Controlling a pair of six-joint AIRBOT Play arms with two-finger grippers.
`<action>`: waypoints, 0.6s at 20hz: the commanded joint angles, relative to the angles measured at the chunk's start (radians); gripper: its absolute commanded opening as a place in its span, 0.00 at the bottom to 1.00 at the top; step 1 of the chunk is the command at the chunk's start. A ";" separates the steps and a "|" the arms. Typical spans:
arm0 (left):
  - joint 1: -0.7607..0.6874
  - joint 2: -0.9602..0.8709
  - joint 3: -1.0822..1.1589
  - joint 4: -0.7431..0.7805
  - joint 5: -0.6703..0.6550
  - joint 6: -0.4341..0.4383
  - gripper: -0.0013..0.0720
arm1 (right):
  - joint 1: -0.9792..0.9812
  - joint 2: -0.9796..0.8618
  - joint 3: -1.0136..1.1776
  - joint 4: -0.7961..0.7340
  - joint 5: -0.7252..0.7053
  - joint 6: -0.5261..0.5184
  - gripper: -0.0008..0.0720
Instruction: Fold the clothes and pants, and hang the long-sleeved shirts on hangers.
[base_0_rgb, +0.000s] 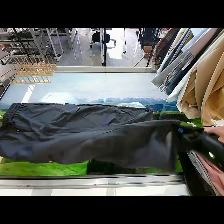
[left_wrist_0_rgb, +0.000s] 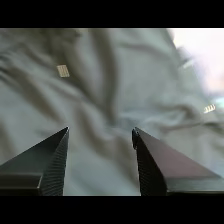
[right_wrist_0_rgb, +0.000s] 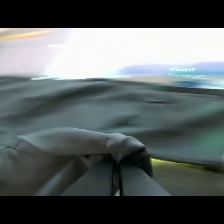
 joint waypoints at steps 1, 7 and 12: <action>-0.029 -0.042 0.000 0.210 0.006 -0.022 0.59 | -0.147 -0.263 -0.017 -0.300 0.032 0.054 0.04; -0.018 -0.132 0.000 0.456 0.028 -0.099 0.78 | -0.538 -0.837 0.027 0.286 0.085 -0.391 0.65; 0.041 -0.178 0.000 0.359 0.057 -0.105 0.82 | -0.673 -0.727 -0.219 0.513 0.145 -0.516 0.65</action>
